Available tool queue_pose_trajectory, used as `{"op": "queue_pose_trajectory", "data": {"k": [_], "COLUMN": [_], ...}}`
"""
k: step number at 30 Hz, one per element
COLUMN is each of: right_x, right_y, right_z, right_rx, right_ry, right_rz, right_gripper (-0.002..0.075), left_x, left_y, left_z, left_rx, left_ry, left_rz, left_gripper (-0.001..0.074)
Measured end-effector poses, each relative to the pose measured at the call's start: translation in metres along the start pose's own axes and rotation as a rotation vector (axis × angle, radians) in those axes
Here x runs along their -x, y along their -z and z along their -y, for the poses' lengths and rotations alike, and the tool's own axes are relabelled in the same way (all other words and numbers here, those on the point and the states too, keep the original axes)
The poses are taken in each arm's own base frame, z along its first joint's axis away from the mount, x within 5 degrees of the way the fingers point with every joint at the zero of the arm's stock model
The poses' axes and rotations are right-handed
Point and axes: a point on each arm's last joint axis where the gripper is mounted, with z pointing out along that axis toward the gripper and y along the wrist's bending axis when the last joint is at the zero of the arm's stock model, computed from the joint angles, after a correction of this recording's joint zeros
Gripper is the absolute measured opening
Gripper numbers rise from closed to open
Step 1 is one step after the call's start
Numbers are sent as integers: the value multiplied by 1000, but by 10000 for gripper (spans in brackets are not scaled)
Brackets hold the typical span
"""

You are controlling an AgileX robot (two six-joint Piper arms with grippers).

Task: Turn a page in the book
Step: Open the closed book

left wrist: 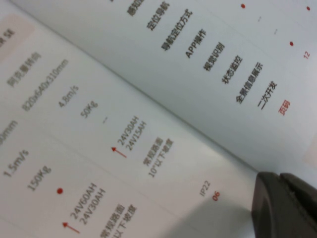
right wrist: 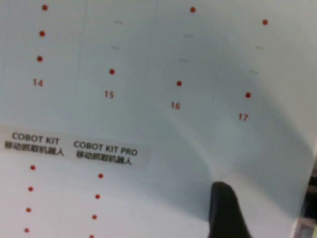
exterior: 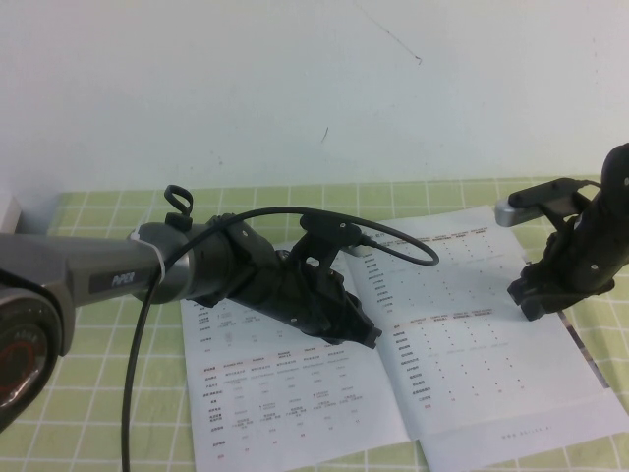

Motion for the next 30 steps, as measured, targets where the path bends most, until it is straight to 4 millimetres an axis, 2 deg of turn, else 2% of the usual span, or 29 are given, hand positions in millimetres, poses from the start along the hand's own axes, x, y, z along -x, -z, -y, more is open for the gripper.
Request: {"op": "queue_pose_trajectory", "data": {"k": [30], "right_x": [5], "right_y": [-1], "right_z": [-13], "right_rx": [173], "right_ry": [-2], "right_rz": [64], "right_gripper": [367], "left_x": [0], "left_y": [0], "left_z": [0], "left_rx": [0], "left_ry": [-5], "left_rz": [0], "left_gripper": [-4]}}
